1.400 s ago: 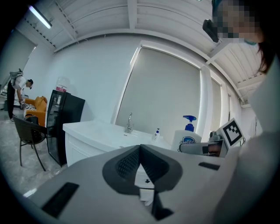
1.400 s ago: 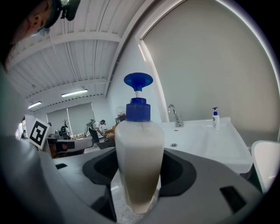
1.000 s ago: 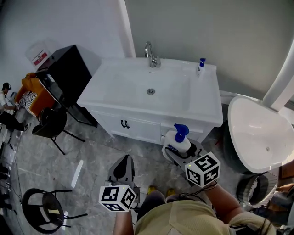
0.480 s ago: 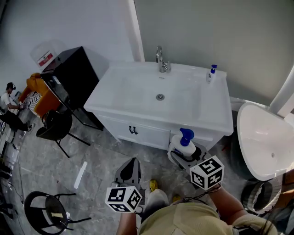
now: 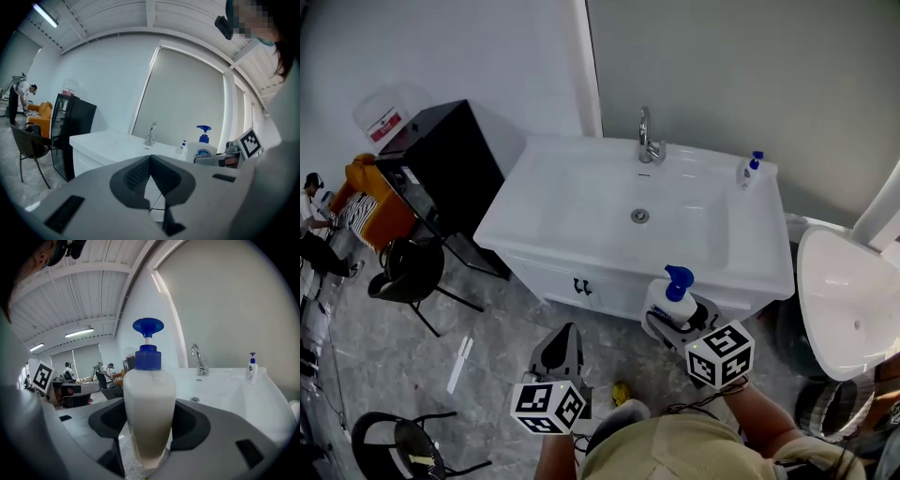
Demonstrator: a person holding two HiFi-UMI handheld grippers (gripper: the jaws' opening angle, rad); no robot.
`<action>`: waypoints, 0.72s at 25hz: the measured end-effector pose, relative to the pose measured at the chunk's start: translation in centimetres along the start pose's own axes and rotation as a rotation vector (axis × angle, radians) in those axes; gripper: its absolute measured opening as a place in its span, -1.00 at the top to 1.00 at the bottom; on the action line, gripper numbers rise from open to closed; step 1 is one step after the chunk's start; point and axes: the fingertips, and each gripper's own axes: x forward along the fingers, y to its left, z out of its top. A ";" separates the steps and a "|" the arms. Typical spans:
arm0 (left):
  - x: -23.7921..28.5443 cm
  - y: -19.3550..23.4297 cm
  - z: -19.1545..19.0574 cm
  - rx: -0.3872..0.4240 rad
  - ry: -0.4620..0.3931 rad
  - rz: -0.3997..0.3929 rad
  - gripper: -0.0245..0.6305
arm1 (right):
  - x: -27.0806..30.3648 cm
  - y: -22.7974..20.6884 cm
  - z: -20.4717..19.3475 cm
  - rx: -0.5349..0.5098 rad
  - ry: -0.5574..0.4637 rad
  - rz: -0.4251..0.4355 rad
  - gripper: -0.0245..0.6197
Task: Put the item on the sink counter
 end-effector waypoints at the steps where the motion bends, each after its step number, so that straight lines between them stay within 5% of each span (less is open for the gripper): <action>1: 0.4 0.6 0.3 -0.001 0.000 -0.002 0.82 | 0.6 0.1 0.3 -0.002 -0.001 0.000 0.06; 18: 4.0 8.0 3.3 -0.005 0.013 -0.030 0.81 | 8.7 1.1 3.7 -0.002 -0.011 -0.026 0.06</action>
